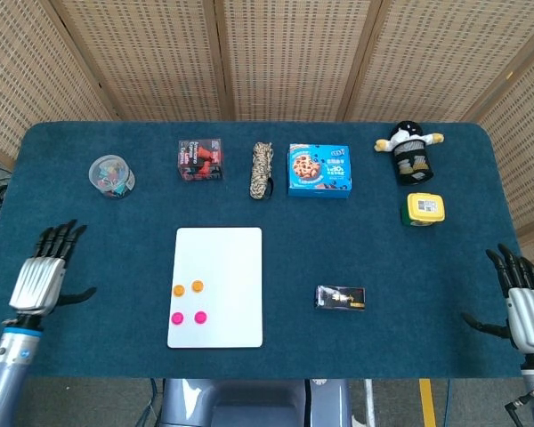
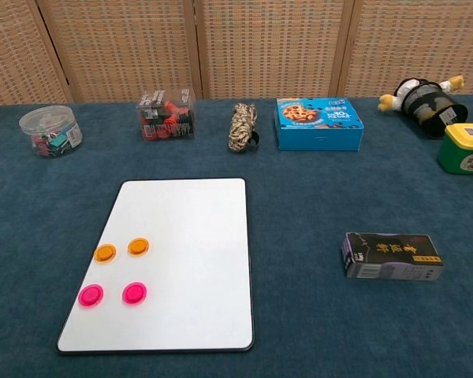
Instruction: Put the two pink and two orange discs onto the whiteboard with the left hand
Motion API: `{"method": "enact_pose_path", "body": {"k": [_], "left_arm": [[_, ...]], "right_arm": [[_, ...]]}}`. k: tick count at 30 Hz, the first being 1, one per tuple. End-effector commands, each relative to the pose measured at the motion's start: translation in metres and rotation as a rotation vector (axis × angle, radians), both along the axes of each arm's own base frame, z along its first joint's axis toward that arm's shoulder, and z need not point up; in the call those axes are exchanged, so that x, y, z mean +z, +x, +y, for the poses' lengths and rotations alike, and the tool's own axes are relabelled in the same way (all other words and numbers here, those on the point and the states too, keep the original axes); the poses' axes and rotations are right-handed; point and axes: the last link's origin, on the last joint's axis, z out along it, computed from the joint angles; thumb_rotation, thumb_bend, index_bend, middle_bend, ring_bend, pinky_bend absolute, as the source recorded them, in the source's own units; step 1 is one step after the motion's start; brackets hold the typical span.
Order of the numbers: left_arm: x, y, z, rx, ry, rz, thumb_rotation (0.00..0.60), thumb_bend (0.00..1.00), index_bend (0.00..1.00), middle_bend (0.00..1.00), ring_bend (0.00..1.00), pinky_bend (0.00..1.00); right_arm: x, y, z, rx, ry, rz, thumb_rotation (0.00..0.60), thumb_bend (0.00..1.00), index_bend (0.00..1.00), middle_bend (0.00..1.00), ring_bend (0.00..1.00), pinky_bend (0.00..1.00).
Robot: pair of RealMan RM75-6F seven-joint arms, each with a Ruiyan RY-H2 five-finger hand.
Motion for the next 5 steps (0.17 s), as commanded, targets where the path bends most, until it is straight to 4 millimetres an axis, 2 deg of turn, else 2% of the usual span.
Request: {"method": "enact_pose_path", "body": {"k": [1, 5], "left_arm": [[0.022, -0.013, -0.022, 0.058, 0.072, 0.009, 0.6, 0.0, 0.0, 0.0, 0.0, 0.0], [0.034, -0.017, -0.034, 0.073, 0.101, 0.002, 0.6, 0.0, 0.0, 0.0, 0.0, 0.0]], "right_arm": [[0.0, 0.001, 0.0, 0.009, -0.013, 0.011, 0.6, 0.05, 0.0, 0.0, 0.0, 0.0], [0.0, 0.002, 0.001, 0.021, -0.032, 0.026, 0.6, 0.05, 0.0, 0.0, 0.0, 0.0]]}}
